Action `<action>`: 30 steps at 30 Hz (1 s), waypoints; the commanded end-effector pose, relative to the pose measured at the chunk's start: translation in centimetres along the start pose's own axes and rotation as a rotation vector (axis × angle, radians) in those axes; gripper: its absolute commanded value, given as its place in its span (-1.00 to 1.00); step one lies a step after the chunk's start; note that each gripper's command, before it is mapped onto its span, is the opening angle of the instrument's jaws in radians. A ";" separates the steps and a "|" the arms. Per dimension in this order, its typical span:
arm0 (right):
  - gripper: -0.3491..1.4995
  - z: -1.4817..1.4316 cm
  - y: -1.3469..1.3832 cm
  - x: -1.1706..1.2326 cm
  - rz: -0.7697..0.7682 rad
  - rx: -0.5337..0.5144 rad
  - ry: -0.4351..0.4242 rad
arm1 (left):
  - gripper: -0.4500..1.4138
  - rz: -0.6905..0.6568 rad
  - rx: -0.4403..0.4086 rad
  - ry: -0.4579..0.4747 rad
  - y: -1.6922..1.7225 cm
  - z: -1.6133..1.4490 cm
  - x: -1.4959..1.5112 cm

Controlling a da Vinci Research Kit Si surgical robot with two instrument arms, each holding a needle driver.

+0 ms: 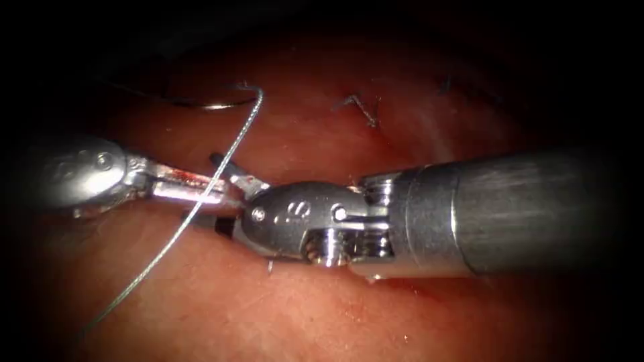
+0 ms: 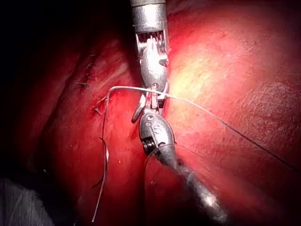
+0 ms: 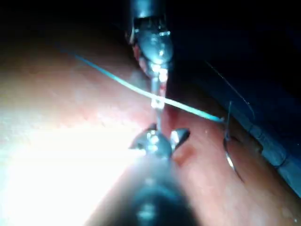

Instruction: Wound Closure

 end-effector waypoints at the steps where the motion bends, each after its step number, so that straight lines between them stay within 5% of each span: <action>1: -0.74 0.04 -0.03 -0.01 -0.001 0.040 -0.004 | -1.00 0.002 0.000 0.002 -0.02 0.05 -0.05; 2: -1.00 0.00 -0.01 -0.02 0.000 0.041 -0.001 | -1.00 0.002 -0.002 0.002 -0.01 0.03 -0.05; 12: -1.00 -0.11 0.01 -0.01 0.001 0.046 -0.002 | -1.00 0.002 -0.007 0.003 -0.02 -0.01 -0.05; 13: -0.51 -0.18 -0.01 -0.02 -0.004 0.056 0.007 | -1.00 0.001 -0.014 0.005 -0.04 -0.07 -0.04; 14: -0.51 -0.18 -0.01 -0.02 -0.004 0.056 0.007 | -1.00 0.001 -0.014 0.005 -0.04 -0.07 -0.04; 16: 0.76 -0.40 -0.06 -0.06 -0.011 0.040 0.030 | -1.00 0.003 -0.014 0.001 -0.07 -0.20 -0.07; 30: 0.85 -1.72 -0.05 -0.12 0.014 -0.014 0.071 | -1.00 0.023 0.070 -0.048 -0.46 -0.64 -0.47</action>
